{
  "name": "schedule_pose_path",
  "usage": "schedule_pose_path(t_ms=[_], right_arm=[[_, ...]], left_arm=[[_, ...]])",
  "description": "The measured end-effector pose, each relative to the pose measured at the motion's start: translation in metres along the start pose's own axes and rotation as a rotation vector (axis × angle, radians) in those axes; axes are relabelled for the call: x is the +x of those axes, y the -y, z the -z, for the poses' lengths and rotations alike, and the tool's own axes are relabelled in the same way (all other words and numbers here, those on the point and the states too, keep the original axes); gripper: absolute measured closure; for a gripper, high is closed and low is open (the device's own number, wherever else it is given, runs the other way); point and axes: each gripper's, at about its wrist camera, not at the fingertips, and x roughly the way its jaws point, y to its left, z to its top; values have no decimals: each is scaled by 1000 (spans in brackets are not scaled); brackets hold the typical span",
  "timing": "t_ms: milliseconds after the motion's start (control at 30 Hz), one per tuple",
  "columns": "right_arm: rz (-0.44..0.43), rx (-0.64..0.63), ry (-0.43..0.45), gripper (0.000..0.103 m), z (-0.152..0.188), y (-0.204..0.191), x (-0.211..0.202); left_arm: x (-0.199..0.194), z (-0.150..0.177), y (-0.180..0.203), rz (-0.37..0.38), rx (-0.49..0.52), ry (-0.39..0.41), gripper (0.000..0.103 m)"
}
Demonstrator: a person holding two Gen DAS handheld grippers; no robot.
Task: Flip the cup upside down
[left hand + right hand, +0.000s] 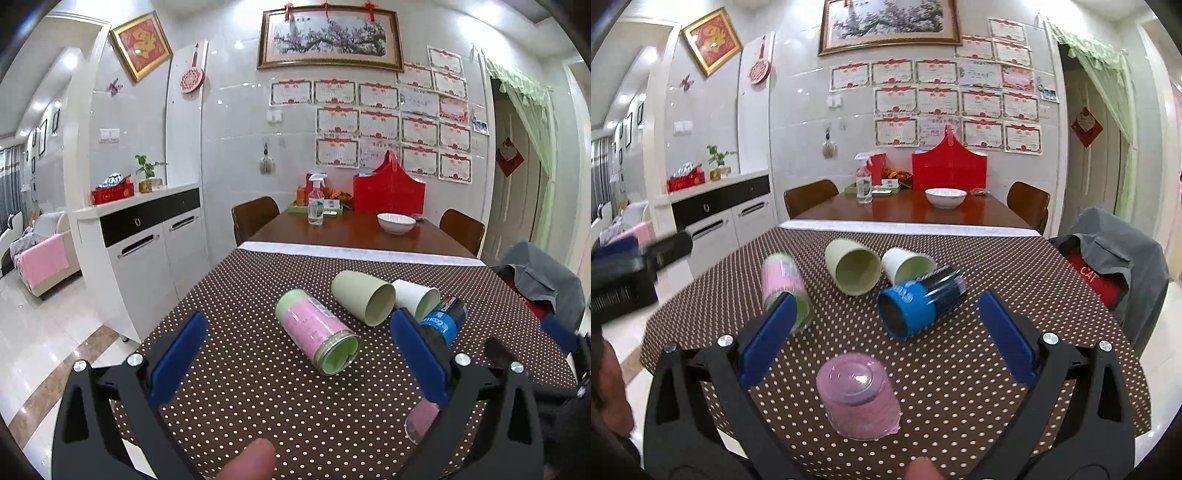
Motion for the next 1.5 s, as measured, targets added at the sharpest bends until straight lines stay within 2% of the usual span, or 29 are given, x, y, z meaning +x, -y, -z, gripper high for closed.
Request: schedule_pose_path(t_ms=[267, 533, 833, 1500], right_arm=[[5, 37, -72, 6, -27, 15, -24], [58, 5, -20, 6, -24, 10, -53], [78, 14, 3, 6, -22, 8, -62], [74, 26, -1, 6, -21, 7, -62]], left_arm=[[-27, -7, 8, 4, 32, 40, 4], [-53, -8, 17, 14, 60, 64, 4], [-73, -8, 27, 5, 97, 88, 4], [-78, -8, 23, -7, 86, 101, 4]])
